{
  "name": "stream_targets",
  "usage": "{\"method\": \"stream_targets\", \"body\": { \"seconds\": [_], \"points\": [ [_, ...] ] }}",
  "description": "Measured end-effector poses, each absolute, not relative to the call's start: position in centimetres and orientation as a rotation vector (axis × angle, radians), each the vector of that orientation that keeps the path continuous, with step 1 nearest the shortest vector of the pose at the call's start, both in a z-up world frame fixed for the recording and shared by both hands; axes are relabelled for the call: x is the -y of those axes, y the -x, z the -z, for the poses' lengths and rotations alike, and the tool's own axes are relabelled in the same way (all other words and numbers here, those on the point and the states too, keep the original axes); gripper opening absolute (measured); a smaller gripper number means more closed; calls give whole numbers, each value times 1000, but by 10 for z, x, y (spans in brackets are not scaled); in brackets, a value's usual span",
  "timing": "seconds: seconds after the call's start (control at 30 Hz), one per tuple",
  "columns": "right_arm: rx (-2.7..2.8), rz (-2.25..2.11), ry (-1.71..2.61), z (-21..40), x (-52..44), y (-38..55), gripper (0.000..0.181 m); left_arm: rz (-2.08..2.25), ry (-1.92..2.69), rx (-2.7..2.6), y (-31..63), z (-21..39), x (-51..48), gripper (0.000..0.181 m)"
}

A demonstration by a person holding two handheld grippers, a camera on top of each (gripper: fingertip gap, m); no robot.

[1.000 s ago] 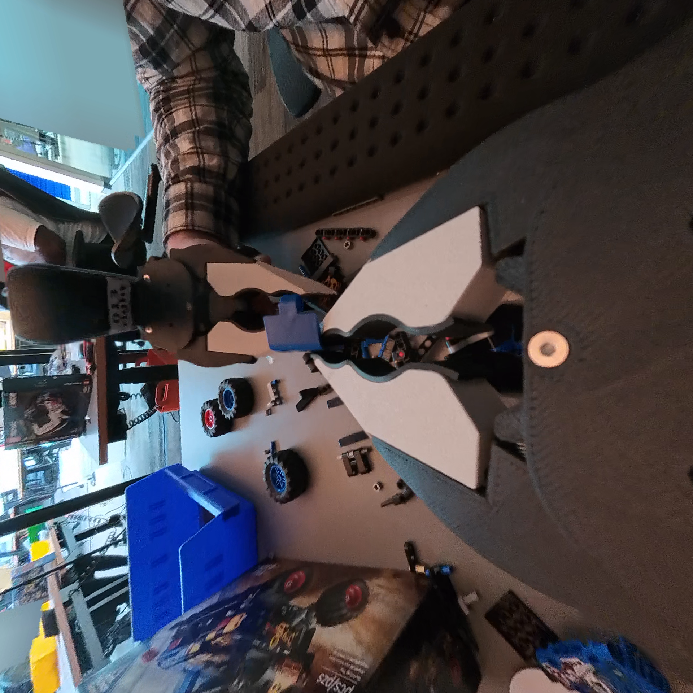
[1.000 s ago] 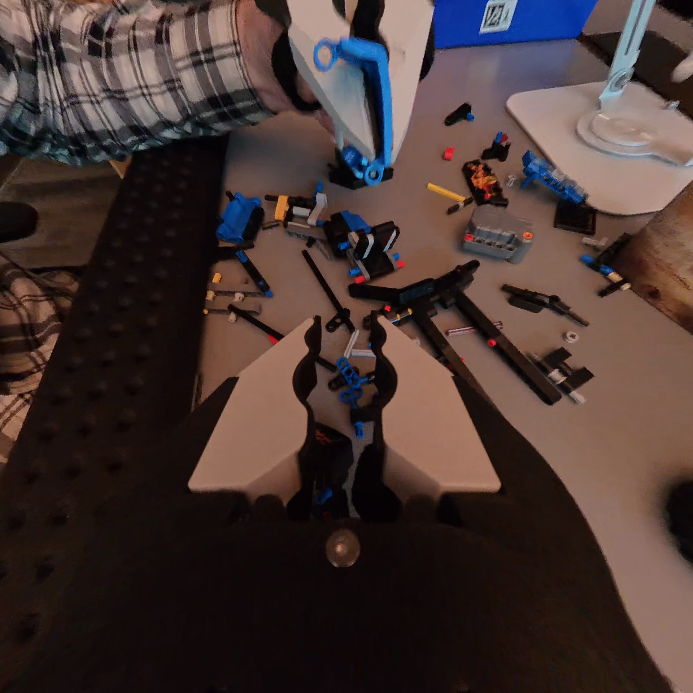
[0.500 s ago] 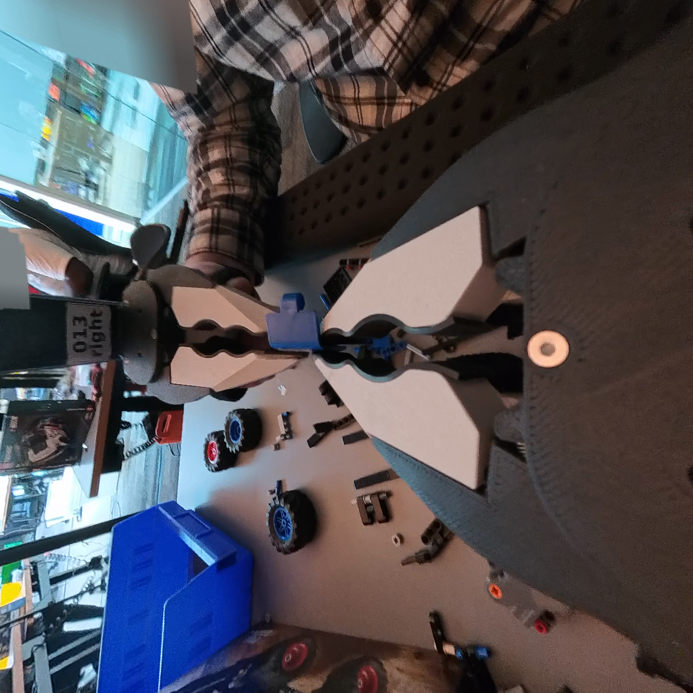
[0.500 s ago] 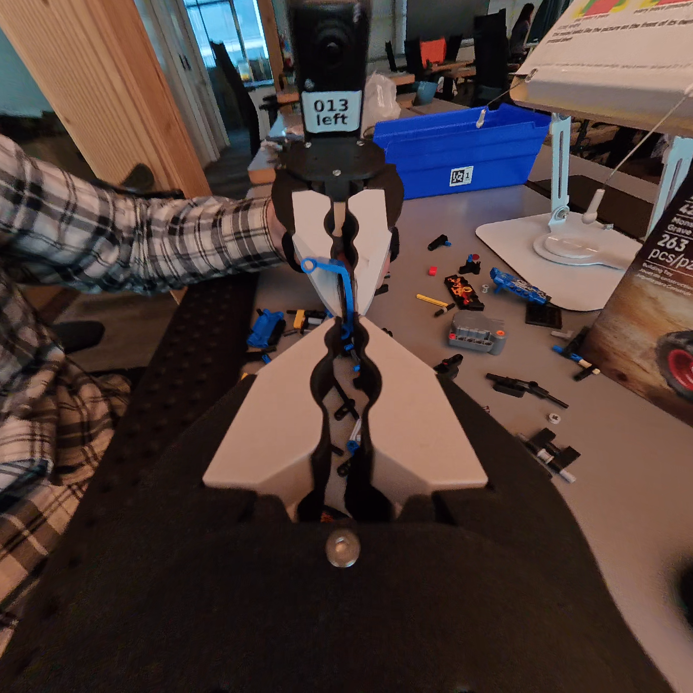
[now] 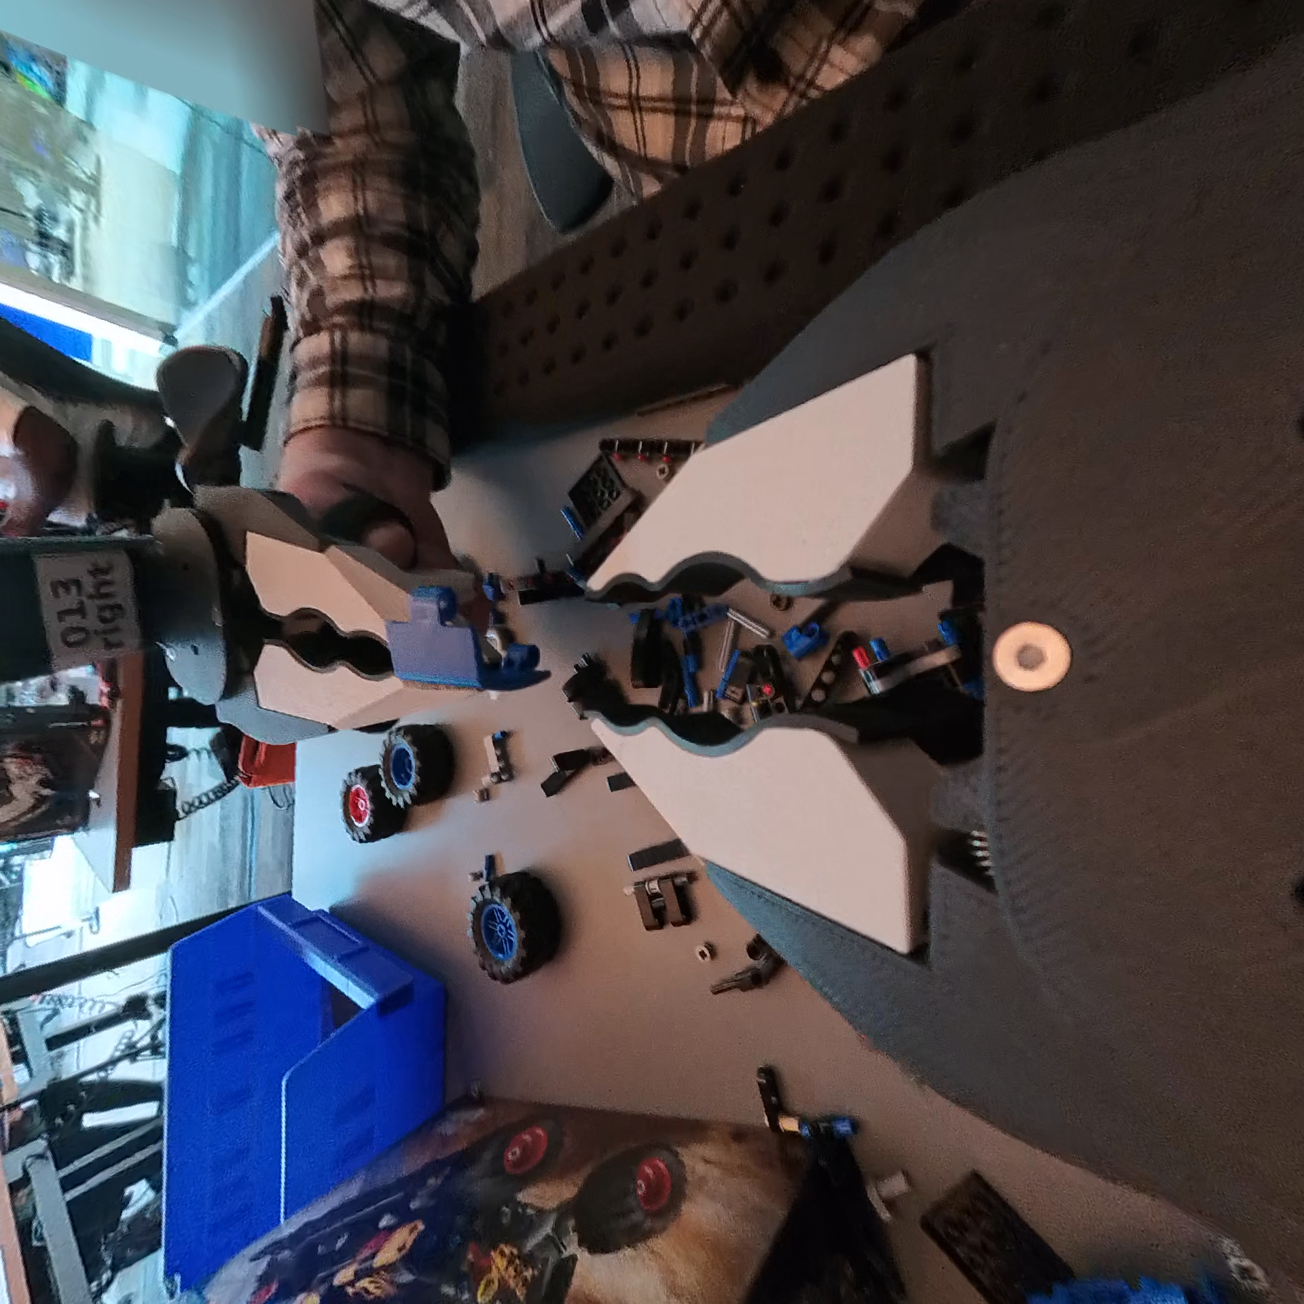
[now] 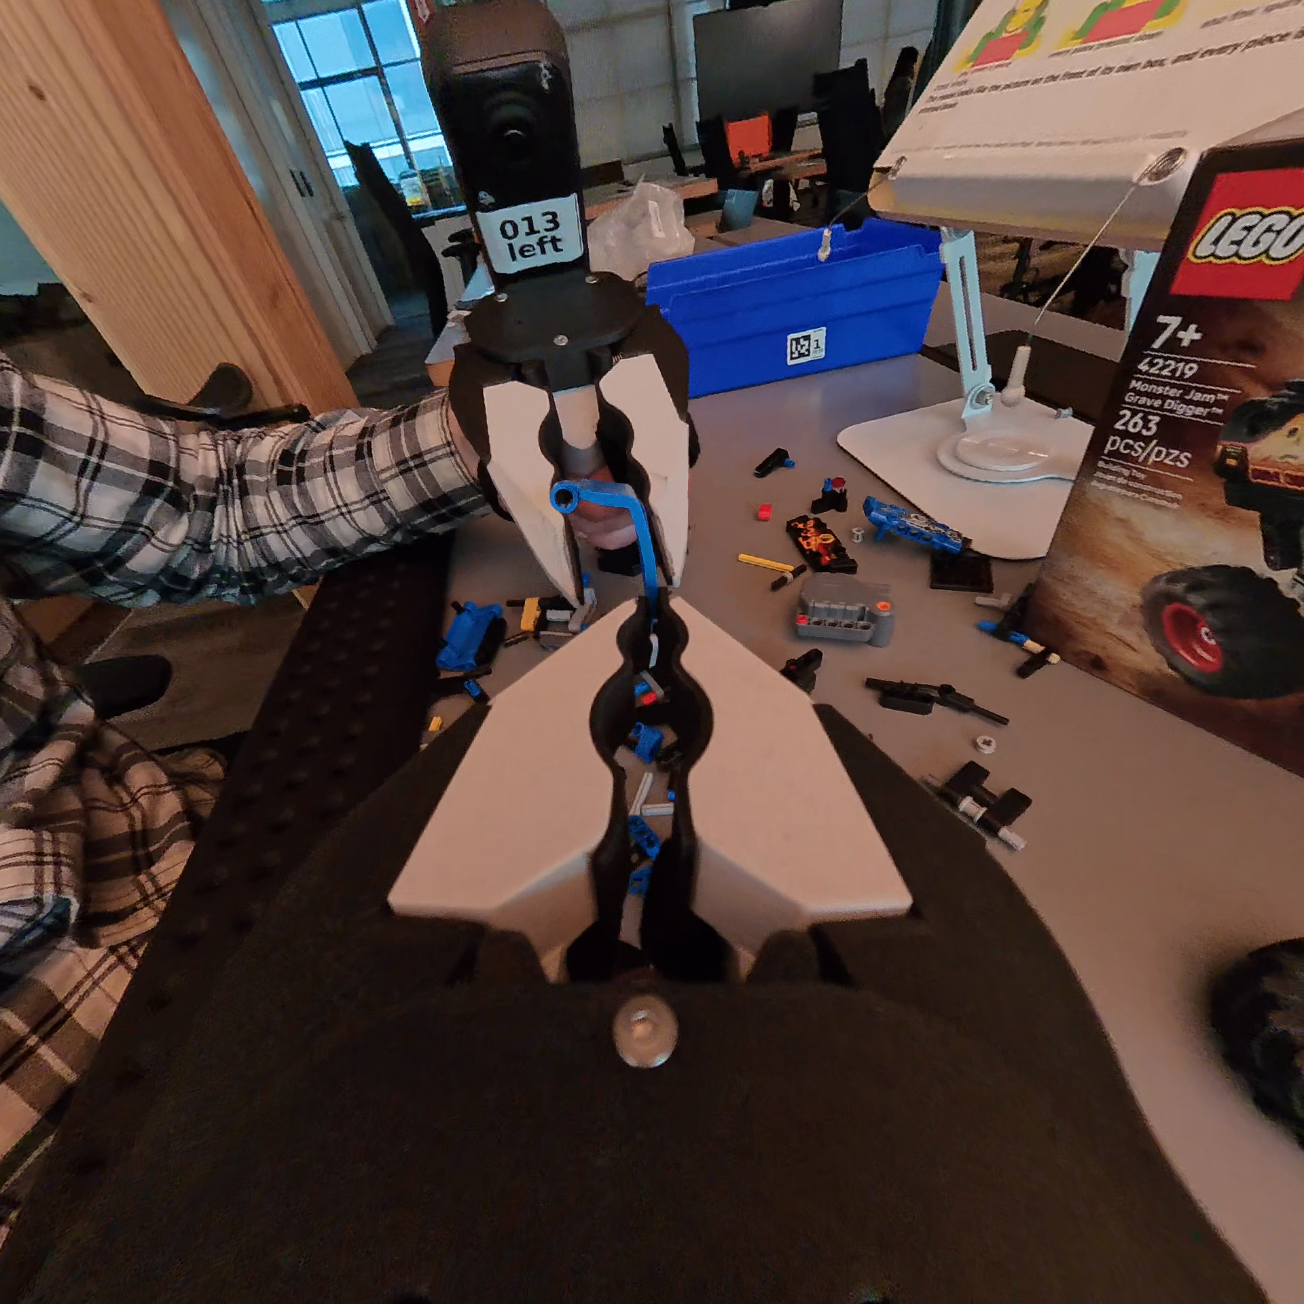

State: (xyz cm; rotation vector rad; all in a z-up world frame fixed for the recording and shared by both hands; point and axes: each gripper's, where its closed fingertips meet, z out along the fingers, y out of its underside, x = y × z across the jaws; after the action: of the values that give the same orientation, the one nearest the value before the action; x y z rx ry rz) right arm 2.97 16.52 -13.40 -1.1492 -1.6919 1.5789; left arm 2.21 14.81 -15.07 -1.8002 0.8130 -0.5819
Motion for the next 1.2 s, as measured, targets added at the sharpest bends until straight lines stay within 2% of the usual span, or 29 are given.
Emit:
{"method": "stream_targets", "body": {
  "seconds": [0.2,0.43,0.6,0.83,0.87,0.97,1.17,1.2],
  "points": [
    [1757,-1587,1226,149,-166,-34,0,369,1899,-889,-6,167,-150,27],
    [2046,-1154,1292,201,-175,-50,0,120,2097,-975,40,199,-135,30],
    [2140,-893,1266,219,-182,-54,25,178,2213,-1043,41,219,-116,35],
    [2229,-915,1140,205,-144,-34,23,148,2251,-1090,36,235,-117,36],
    [2260,-906,1125,208,-138,-30,23,138,2249,-1093,36,236,-119,30],
    [2340,-840,1083,219,-124,-20,21,102,2256,-1084,39,236,-122,30],
    [2455,-734,1158,254,-118,-4,20,13,2286,-1039,56,238,-126,40],
    [2458,-725,1175,257,-119,-2,15,5,2280,-1038,56,236,-127,41]
  ]
}}
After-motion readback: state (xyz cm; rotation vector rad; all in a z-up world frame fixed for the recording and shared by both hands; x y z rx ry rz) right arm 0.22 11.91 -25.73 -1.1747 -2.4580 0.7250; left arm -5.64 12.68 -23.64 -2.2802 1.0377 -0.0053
